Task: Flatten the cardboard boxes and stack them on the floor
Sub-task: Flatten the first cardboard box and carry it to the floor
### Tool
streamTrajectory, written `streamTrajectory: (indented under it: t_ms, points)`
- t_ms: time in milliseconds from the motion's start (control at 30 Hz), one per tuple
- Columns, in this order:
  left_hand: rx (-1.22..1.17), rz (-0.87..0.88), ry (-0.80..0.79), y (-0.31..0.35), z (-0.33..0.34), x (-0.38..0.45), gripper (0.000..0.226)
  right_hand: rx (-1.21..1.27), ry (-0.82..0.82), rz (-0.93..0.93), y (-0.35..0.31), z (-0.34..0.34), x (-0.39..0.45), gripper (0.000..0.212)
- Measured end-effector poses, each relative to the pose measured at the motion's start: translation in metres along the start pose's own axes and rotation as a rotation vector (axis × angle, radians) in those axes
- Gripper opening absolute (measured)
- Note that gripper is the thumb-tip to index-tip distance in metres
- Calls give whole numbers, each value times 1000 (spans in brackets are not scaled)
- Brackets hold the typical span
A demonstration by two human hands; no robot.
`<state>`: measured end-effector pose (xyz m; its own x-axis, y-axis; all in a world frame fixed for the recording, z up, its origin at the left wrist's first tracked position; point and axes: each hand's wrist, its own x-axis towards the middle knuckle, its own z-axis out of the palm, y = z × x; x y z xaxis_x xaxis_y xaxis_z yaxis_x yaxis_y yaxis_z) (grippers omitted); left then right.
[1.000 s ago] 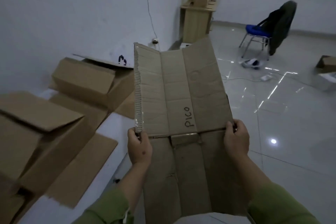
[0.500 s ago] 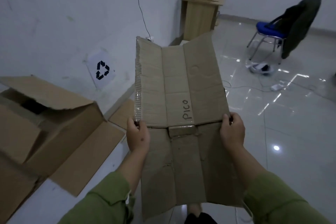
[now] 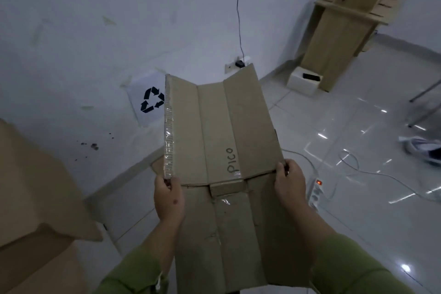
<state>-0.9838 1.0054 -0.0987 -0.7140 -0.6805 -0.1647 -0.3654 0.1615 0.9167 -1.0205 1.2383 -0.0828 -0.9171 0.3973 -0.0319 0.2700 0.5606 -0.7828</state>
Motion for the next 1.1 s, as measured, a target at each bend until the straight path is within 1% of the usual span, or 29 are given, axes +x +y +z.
streamTrajectory:
  t_ms: [167, 267, 300, 400, 500, 633, 800, 867, 933, 967, 1033, 1100]
  points:
    - [57, -55, 71, -7, 58, 65, 12, -30, -126, -12, -2, 62, 89, 22]
    - [88, -99, 156, -27, 91, 99, 31, -66, -216, -14, 9, 111, 138, 20]
    - [94, -114, 171, -35, 99, 108, 34, -77, -241, -12, 15, 125, 150, 20]
    - [132, -166, 213, -65, 124, 140, 33, -101, -338, -10, 35, 176, 183, 22]
    - [168, -170, 254, -106, 151, 175, 33, -124, -406, -36, 68, 231, 217, 24]
    - [201, -214, 331, -191, 198, 221, 35, -139, -477, -71, 125, 326, 256, 24]
    - [207, -303, 388, -312, 259, 261, 34, -161, -531, -86, 216, 440, 285, 22]
    - [204, -320, 389, -356, 281, 277, 31, -164, -534, -92, 252, 480, 297, 22]
    - [229, -343, 373, -397, 301, 294, 21, -180, -532, -95, 283, 517, 309, 24]
    - [237, -367, 376, -414, 309, 302, 15, -181, -531, -98, 294, 531, 314, 24]
    - [240, -405, 389, -446, 327, 314, 14, -167, -538, -118, 318, 559, 323, 24]
    - [232, -414, 392, -470, 343, 323, 7, -154, -547, -122, 337, 581, 331, 24]
